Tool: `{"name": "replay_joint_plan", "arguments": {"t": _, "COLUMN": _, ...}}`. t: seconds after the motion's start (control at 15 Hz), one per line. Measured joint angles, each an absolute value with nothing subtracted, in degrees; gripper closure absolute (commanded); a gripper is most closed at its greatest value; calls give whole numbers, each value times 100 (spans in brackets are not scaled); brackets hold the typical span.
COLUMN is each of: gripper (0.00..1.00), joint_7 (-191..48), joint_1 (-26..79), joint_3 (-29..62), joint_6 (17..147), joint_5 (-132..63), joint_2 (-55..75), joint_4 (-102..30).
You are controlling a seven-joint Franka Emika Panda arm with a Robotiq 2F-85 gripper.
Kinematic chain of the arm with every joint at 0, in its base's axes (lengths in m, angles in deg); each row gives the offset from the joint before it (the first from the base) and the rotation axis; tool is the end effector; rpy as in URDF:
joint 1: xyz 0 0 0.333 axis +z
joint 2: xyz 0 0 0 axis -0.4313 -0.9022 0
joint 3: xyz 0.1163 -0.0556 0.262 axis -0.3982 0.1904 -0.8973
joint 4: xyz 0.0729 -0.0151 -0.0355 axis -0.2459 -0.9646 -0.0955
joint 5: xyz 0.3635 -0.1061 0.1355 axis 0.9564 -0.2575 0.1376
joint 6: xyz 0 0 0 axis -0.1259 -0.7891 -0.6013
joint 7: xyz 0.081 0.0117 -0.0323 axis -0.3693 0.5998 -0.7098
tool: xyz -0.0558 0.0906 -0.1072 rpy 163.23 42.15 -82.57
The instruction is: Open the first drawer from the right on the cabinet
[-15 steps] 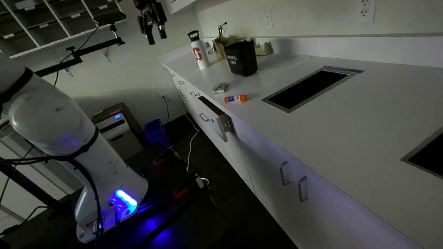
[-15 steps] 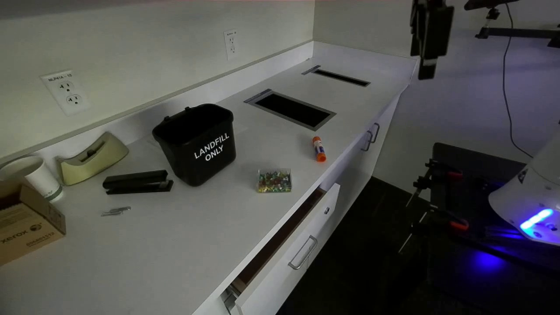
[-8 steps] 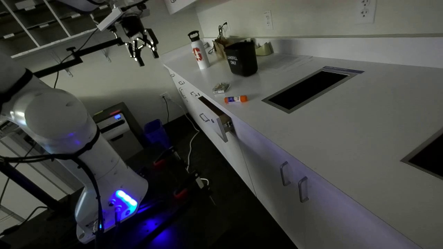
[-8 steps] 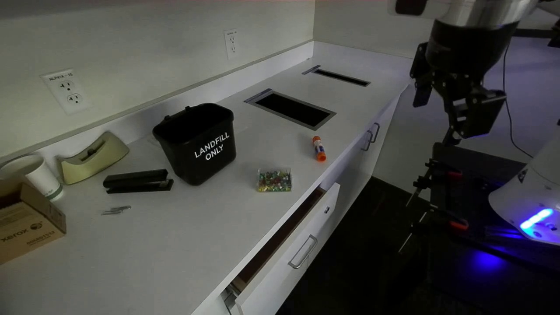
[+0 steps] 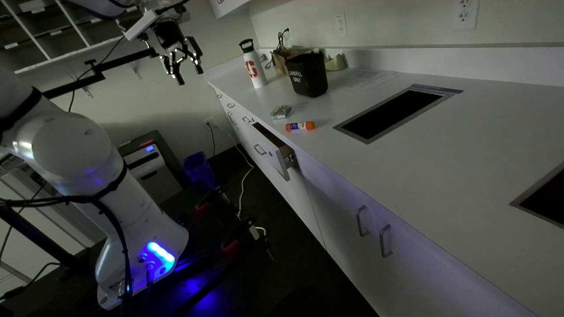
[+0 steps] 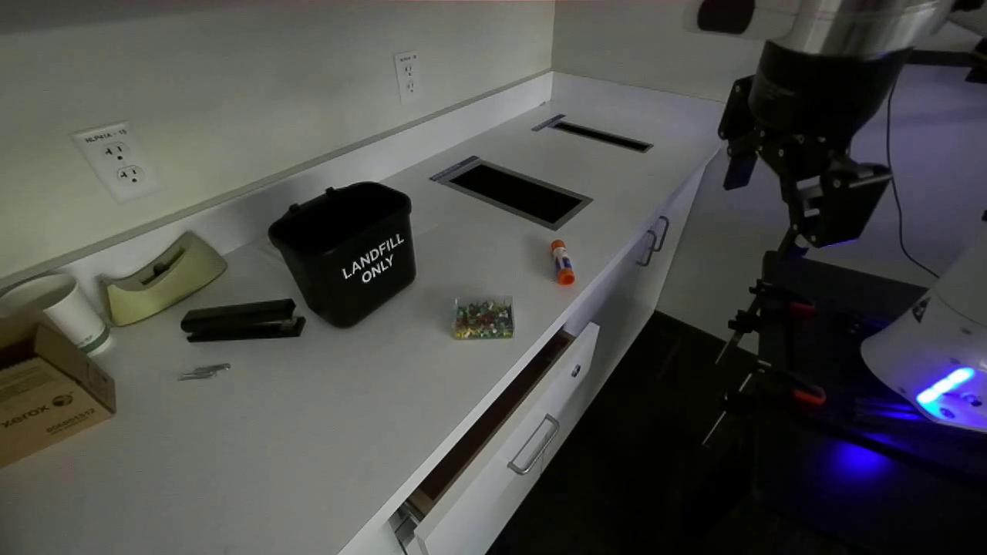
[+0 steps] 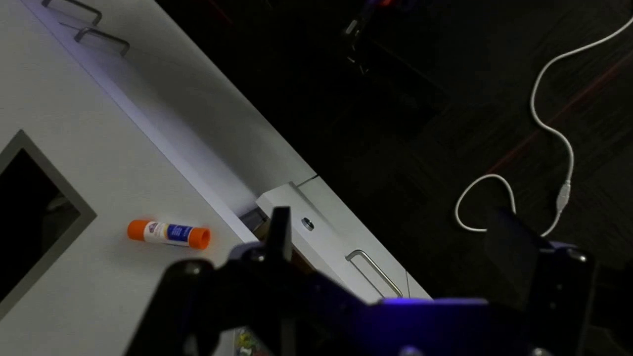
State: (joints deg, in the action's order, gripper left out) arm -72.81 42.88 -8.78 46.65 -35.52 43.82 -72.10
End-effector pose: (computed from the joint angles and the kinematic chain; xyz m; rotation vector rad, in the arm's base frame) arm 0.3530 0.2710 0.3996 2.7654 0.8590 -0.2135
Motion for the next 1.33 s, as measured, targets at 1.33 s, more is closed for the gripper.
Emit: {"name": "replay_joint_plan", "arguments": {"t": 1.33, "gripper": 0, "joint_7": -4892, "joint_1": 4984, "joint_3": -2348, "joint_6": 7555, "joint_5": -6872, "joint_2": 2352, "joint_4": -8408}}
